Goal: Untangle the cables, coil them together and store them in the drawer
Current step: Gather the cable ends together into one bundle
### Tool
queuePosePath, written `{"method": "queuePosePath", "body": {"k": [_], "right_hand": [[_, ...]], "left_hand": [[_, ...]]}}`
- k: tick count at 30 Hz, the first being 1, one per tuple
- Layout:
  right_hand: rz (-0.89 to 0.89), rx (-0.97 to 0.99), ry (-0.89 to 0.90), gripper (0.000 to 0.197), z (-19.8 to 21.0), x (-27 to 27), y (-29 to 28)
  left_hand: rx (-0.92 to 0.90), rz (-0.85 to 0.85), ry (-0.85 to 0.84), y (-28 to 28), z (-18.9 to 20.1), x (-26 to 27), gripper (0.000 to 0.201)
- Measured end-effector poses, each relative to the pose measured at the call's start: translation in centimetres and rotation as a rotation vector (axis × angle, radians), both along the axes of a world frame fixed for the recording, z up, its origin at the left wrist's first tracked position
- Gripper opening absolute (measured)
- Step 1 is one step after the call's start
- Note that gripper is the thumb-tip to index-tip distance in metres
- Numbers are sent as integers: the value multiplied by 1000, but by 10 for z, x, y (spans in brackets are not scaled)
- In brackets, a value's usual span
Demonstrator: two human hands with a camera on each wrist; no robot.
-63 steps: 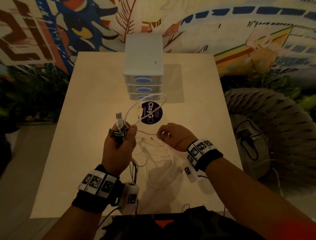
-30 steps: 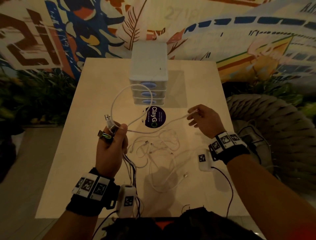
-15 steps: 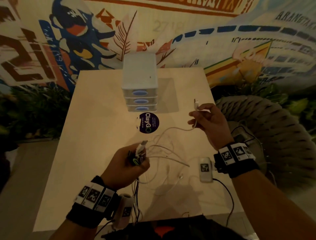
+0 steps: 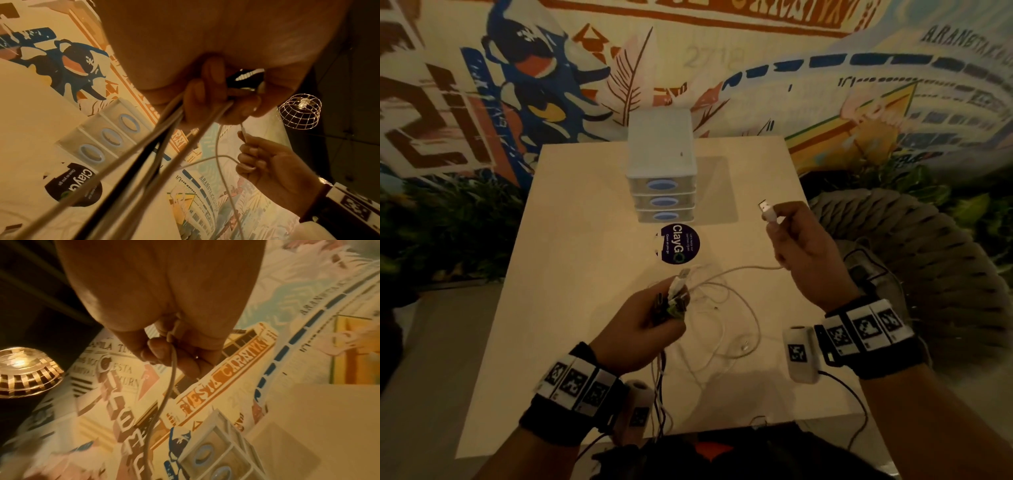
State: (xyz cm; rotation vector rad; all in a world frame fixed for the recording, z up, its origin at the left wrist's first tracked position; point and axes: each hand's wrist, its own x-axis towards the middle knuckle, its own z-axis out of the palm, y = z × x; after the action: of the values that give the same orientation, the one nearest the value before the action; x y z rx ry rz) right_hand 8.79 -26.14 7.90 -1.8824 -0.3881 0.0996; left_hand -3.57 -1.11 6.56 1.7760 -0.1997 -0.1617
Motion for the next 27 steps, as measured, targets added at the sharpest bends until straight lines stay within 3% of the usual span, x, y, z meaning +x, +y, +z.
{"method": "queuePosePath", "body": {"k": [1, 3, 8, 13, 15, 18, 21, 23, 25, 27], "right_hand": [[40, -38, -17, 13, 8, -7, 4], [156, -98, -6, 5, 23, -26, 17], [231, -135, 64, 21, 37, -62, 54], [189, -321, -34, 19, 29, -72, 71], [218, -396, -133, 24, 29, -74, 73], [304, -271, -117, 12, 40, -70, 62], [167, -55, 16, 15, 49, -59, 48], [101, -144, -110, 26, 43, -50, 43], [162, -298, -209, 33, 36, -43, 42], [270, -373, -174, 24, 31, -39, 44]], "left_hand": [[-28, 31, 0, -1, 1, 1, 4], [-70, 104, -11, -7, 5, 4, 16], [-277, 210, 104, -17, 20, 12, 33], [-223, 222, 26, -22, 33, 10, 28], [-198, 217, 5, -21, 35, 10, 13], [-236, 209, 19, -13, 33, 8, 16], [-284, 223, 48, -9, 34, 3, 27], [-300, 237, 62, -9, 35, 1, 28], [-338, 235, 72, -9, 35, 0, 33], [-332, 206, 76, -8, 35, 0, 45]]}}
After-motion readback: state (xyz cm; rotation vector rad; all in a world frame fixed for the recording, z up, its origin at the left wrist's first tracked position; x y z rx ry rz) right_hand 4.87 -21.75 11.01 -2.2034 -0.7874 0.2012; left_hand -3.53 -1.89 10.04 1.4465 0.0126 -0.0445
